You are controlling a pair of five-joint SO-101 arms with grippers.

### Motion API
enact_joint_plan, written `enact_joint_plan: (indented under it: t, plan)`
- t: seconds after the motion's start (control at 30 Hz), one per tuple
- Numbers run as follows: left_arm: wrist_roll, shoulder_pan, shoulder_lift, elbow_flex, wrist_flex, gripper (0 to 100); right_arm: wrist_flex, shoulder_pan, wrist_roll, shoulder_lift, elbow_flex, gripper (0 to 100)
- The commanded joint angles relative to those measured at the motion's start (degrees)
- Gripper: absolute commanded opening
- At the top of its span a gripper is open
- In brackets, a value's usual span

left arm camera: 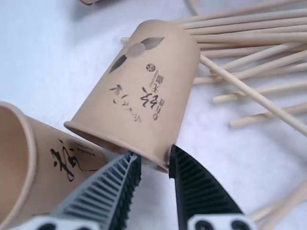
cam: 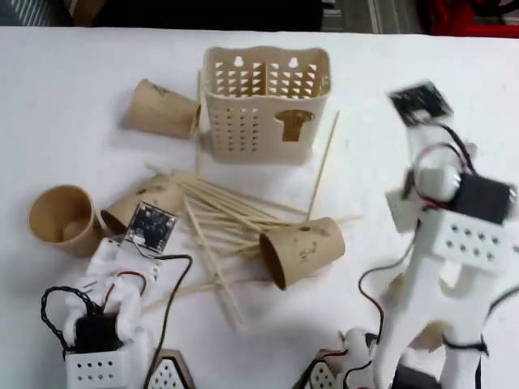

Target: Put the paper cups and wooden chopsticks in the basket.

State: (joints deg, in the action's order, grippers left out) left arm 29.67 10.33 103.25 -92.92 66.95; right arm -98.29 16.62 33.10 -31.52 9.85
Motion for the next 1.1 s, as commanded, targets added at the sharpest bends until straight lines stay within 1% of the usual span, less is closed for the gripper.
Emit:
enact_joint_plan:
  t: [0.0, 0.2, 0.3, 0.47, 0.67, 0.9, 1.07]
  plan:
    - [0.5, 0.0, 0.0, 0.3, -1.2, 12, -0.2, 7.4, -3.7, -5.5, 3.7, 22.0]
    - [0.5, 0.1, 0.0, 0.3, -1.1, 12, -0.2, 19.3, -4.7, -11.9, 10.8, 21.9]
    - [0.5, 0.1, 0.0, 0.3, -0.9, 12, -0.2, 23.3, -4.7, -15.4, 15.6, 21.9]
    - [0.5, 0.1, 0.0, 0.3, -0.8, 12, 0.0, 26.1, -4.7, -21.8, 25.9, 22.2]
    - [0.5, 0.2, 0.0, -0.4, -1.1, 12, 6.0, 29.7, -5.0, -26.2, 36.5, 22.4]
    - [0.5, 0.2, 0.0, -0.4, -1.1, 12, 6.2, 34.7, -4.7, -26.6, 37.7, 22.3]
    - [0.5, 0.2, 0.0, -0.4, -1.1, 12, 6.3, 34.7, -4.8, -26.1, 37.7, 22.3]
